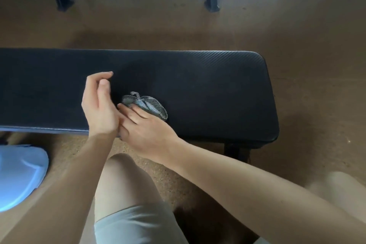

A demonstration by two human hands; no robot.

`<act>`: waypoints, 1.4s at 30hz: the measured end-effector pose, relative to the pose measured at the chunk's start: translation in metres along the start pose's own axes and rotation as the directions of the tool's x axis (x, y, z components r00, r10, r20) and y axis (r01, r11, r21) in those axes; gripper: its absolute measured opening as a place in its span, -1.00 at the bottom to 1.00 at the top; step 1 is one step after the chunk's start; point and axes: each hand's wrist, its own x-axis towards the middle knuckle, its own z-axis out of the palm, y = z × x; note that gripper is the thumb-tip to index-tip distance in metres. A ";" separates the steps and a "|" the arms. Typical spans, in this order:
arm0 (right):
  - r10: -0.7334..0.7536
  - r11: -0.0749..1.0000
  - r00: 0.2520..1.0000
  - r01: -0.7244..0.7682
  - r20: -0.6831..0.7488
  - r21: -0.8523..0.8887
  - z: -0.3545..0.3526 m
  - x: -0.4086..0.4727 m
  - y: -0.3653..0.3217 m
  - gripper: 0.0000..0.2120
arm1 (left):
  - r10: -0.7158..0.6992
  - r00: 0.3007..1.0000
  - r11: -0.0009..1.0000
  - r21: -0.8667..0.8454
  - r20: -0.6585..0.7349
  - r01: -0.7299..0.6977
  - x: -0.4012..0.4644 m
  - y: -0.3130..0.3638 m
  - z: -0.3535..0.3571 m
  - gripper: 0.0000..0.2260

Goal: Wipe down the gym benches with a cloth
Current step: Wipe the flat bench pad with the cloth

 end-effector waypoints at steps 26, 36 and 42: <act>0.282 -0.926 0.543 -0.061 0.791 0.373 -0.353 -0.070 0.145 -0.49 | -0.725 0.274 0.503 0.213 0.632 0.838 0.049 0.350 0.004 -0.61; 0.320 -0.922 0.611 0.023 0.725 0.387 -0.540 -0.115 0.232 -0.39 | -0.620 0.247 0.633 0.288 0.745 0.719 0.103 0.544 0.037 -0.76; 0.286 -0.893 0.587 -0.123 0.757 0.433 -0.578 -0.167 0.341 -0.61 | -0.600 0.282 0.633 0.228 0.748 0.740 0.120 0.617 0.128 -0.79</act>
